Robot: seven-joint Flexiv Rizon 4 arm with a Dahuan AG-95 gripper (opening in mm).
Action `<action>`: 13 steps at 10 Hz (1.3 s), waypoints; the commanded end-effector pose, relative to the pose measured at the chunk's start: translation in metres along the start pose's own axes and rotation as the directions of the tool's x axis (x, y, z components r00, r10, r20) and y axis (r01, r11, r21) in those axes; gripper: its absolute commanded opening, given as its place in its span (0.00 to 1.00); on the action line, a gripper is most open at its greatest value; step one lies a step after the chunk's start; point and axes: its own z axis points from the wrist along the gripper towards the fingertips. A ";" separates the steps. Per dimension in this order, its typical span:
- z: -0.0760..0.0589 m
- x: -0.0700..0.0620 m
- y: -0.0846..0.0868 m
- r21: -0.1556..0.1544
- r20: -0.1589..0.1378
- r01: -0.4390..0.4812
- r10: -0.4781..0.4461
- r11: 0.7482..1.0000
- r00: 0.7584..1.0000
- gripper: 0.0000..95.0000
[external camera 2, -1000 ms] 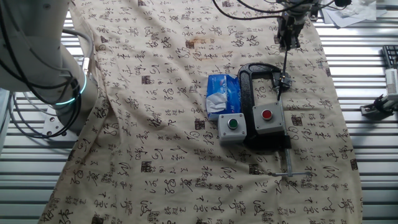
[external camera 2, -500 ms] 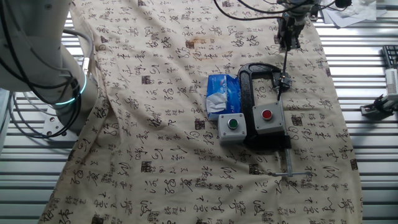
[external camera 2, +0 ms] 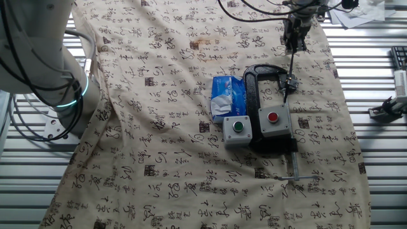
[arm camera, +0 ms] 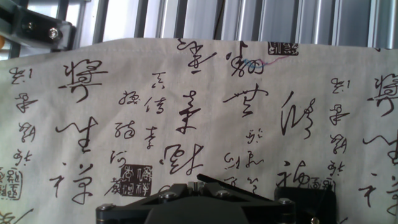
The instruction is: Turn the hands of a clock
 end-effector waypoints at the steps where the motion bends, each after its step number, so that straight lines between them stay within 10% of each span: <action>1: 0.000 0.000 0.000 0.001 0.000 -0.001 0.001 1.000 1.000 0.00; 13: 0.003 -0.012 0.000 0.008 0.000 0.005 -0.005 1.000 1.000 0.00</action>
